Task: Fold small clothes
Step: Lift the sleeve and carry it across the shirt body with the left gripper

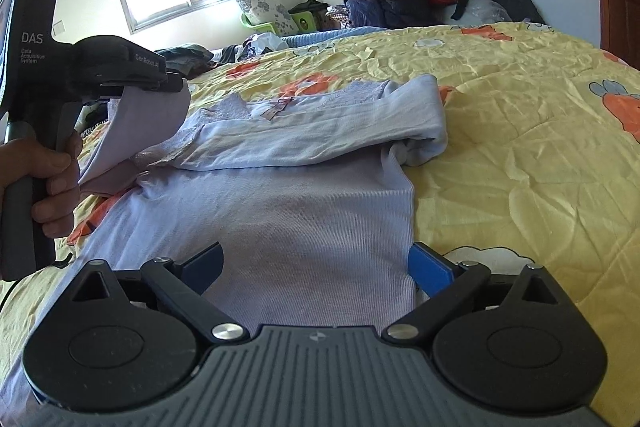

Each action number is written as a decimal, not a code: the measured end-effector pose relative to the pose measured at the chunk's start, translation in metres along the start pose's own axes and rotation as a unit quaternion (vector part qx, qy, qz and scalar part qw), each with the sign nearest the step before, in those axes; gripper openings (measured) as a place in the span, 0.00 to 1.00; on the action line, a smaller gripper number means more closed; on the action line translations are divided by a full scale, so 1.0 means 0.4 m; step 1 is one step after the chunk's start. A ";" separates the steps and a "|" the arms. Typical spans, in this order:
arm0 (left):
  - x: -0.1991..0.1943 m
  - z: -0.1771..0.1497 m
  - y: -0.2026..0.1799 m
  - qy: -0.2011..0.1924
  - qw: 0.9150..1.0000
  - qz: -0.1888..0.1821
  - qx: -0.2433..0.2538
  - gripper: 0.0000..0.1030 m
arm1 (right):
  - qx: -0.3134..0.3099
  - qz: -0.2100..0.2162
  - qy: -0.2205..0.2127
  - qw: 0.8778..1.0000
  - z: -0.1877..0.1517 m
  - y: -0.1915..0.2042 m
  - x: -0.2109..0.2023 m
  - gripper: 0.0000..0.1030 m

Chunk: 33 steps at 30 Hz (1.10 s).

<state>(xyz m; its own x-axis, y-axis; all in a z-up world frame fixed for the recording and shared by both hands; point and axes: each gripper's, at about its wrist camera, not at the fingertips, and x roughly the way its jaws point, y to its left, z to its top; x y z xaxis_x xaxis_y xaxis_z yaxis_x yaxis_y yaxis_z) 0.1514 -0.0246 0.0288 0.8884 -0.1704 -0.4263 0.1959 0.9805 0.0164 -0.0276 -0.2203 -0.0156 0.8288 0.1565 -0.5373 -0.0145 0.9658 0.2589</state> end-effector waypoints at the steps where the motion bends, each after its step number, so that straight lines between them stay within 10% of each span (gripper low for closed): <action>1: 0.000 0.002 0.002 -0.002 1.000 -0.001 -0.004 0.08 | 0.001 0.000 0.001 1.000 0.000 0.001 0.001 0.96; 33: -0.008 0.061 -0.178 -0.041 0.997 -0.043 0.050 0.08 | -0.001 -0.002 0.006 1.000 0.001 0.008 0.009 1.00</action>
<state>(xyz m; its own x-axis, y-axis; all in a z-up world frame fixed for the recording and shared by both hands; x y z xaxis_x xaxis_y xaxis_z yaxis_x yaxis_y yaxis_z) 0.1446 -0.0962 0.0511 0.8966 -0.2656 -0.3544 0.3100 0.9479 0.0739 -0.0246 -0.2165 -0.0163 0.8221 0.1551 -0.5478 -0.0122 0.9668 0.2554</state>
